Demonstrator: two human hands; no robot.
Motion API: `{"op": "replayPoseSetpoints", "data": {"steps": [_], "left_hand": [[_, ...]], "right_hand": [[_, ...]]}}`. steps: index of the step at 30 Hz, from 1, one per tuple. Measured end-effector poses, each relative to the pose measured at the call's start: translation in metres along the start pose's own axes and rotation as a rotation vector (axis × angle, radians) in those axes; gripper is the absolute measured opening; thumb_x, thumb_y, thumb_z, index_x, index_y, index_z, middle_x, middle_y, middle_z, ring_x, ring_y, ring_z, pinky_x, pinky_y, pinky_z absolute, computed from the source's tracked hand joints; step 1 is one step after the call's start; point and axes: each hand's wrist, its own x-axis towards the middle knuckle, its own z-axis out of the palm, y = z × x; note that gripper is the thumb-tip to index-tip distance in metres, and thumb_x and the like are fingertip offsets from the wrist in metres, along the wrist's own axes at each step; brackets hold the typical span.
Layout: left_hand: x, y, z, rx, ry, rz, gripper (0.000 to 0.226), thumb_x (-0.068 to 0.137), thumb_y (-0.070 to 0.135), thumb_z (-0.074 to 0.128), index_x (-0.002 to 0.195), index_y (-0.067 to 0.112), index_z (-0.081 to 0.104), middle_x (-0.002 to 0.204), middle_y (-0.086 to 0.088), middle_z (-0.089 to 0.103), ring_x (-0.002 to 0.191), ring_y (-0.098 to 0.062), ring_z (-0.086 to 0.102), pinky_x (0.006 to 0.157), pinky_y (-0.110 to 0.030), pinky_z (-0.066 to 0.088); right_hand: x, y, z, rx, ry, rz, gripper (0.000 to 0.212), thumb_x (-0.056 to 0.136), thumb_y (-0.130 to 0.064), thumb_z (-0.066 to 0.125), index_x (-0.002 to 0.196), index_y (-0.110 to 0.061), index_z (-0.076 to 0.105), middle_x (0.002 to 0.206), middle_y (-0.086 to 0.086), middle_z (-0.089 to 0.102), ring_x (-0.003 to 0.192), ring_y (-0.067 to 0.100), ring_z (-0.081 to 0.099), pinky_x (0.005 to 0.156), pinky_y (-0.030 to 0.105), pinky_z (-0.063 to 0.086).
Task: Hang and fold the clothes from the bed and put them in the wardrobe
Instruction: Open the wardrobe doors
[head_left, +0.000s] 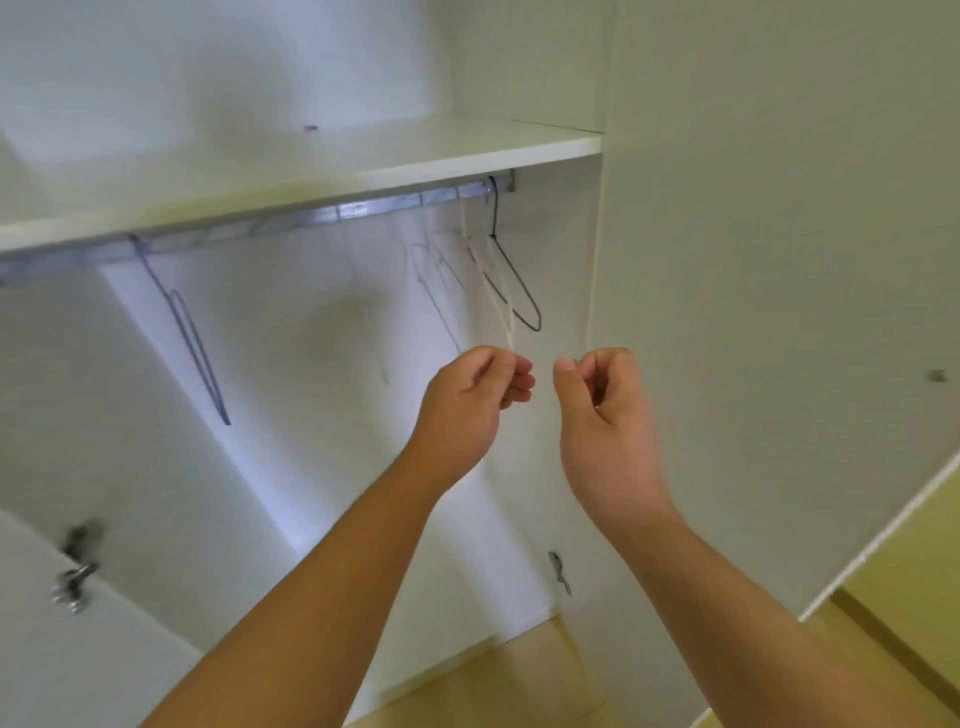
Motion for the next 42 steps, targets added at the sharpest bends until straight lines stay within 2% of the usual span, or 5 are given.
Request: {"op": "replayPoseSetpoints", "data": {"steps": [7, 11, 21, 26, 42], "left_hand": [[-0.003, -0.064, -0.167, 0.261, 0.574, -0.05, 0.015, 0.101, 0.03, 0.054, 0.091, 0.03, 0.066, 0.087, 0.01, 0.069, 0.079, 0.004, 0.063, 0.071, -0.013, 0.048], [0.017, -0.101, -0.239, 0.308, 0.798, -0.203, 0.017, 0.1, 0.028, 0.058, 0.115, 0.02, 0.059, 0.114, -0.001, 0.064, 0.098, -0.012, 0.063, 0.084, -0.029, 0.051], [0.073, -0.183, -0.288, -0.131, 0.656, -0.806, 0.087, 0.09, 0.076, 0.048, 0.149, 0.013, 0.038, 0.126, -0.005, 0.055, 0.114, -0.033, 0.053, 0.097, -0.046, 0.052], [0.088, -0.198, -0.293, -0.184, 0.645, -0.756, 0.071, 0.086, 0.08, 0.049, 0.118, 0.016, 0.052, 0.098, 0.003, 0.058, 0.086, -0.014, 0.072, 0.055, -0.028, 0.058], [0.071, -0.185, -0.295, -0.051, 0.734, -0.623, 0.062, 0.093, 0.076, 0.038, 0.092, 0.019, 0.064, 0.069, 0.002, 0.061, 0.05, -0.008, 0.052, 0.045, -0.018, 0.048]], "right_hand": [[-0.012, 0.002, 0.13, -0.006, -0.312, 0.078, 0.026, 0.102, -0.035, 0.052, 0.08, -0.024, 0.045, 0.066, -0.01, 0.045, 0.051, 0.0, 0.042, 0.051, 0.011, 0.039], [-0.019, 0.0, 0.179, -0.028, -0.436, 0.105, 0.025, 0.104, -0.036, 0.051, 0.082, -0.026, 0.047, 0.067, -0.01, 0.048, 0.053, -0.005, 0.048, 0.051, 0.008, 0.04], [-0.022, 0.005, 0.227, -0.193, -0.585, 0.111, 0.023, 0.105, -0.043, 0.044, 0.091, -0.026, 0.047, 0.072, -0.011, 0.049, 0.06, 0.001, 0.049, 0.054, 0.002, 0.037], [-0.017, 0.012, 0.232, -0.231, -0.597, 0.123, 0.022, 0.106, -0.044, 0.043, 0.098, -0.024, 0.049, 0.073, -0.012, 0.048, 0.062, 0.002, 0.049, 0.053, 0.004, 0.038], [-0.014, 0.015, 0.255, -0.197, -0.627, 0.159, 0.022, 0.106, -0.044, 0.042, 0.103, -0.024, 0.05, 0.075, -0.009, 0.052, 0.064, 0.003, 0.052, 0.055, 0.001, 0.038]]}}
